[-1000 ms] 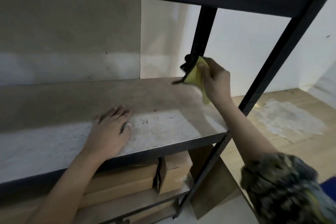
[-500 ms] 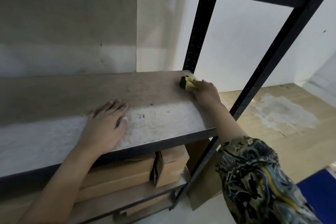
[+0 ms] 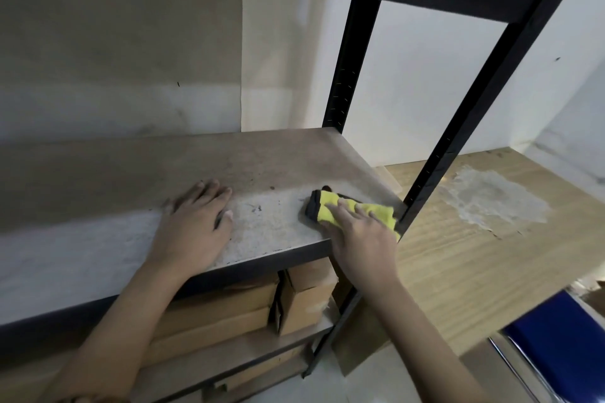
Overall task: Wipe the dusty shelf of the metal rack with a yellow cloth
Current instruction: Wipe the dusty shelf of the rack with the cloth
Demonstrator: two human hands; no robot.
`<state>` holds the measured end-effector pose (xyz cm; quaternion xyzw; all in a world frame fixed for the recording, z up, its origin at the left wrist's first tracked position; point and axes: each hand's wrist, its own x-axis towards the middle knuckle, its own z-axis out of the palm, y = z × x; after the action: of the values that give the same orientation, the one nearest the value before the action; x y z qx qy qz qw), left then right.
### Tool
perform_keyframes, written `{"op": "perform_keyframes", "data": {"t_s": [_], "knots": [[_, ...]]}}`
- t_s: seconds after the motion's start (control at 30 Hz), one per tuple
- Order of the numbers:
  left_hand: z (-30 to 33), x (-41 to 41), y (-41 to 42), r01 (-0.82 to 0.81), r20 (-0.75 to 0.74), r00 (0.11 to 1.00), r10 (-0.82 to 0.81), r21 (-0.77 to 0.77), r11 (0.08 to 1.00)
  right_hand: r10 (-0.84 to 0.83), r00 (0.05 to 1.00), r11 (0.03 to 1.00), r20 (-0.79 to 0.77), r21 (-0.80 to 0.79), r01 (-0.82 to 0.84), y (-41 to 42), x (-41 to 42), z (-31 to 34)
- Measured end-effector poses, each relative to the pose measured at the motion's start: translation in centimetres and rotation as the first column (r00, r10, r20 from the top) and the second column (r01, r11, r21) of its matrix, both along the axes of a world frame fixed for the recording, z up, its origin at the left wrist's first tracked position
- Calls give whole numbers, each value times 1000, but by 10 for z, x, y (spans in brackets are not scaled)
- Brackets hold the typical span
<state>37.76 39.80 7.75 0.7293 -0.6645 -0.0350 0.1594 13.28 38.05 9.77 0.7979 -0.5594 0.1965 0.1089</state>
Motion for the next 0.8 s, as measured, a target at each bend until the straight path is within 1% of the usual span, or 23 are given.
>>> {"op": "perform_keyframes", "data": {"t_s": [0.1, 0.13, 0.17, 0.27, 0.33, 0.4, 0.5, 0.63, 0.8], "knots": [[-1, 1, 0, 9, -9, 1000, -9, 4, 1000, 63, 998, 997, 4, -33, -63, 20, 17, 4], [0, 1, 0, 11, -15, 1000, -10, 6, 1000, 96, 995, 995, 25, 0, -96, 21, 18, 9], [0, 1, 1, 12, -17, 1000, -12, 7, 1000, 117, 992, 992, 53, 46, -120, 19, 17, 15], [1, 1, 2, 20, -30, 999, -20, 1, 1000, 120, 986, 953, 119, 263, -148, -8, -1, 31], [2, 0, 3, 19, -43, 999, -19, 1, 1000, 93, 988, 912, 125, 388, -135, -27, -12, 32], [3, -1, 4, 8, -52, 999, -8, 2, 1000, 70, 990, 887, 125, 447, -119, -32, -12, 26], [4, -2, 5, 2, -63, 998, -1, 11, 1000, 51, 984, 927, 169, 360, -110, -26, -7, 19], [5, -3, 9, 21, -47, 999, -21, 8, 1000, -20, 966, 941, 256, 332, -69, -13, -2, 18], [4, -12, 32, 137, -27, 990, -137, -13, 990, -113, 927, 951, 359, 309, -4, 16, 1, 21]]}}
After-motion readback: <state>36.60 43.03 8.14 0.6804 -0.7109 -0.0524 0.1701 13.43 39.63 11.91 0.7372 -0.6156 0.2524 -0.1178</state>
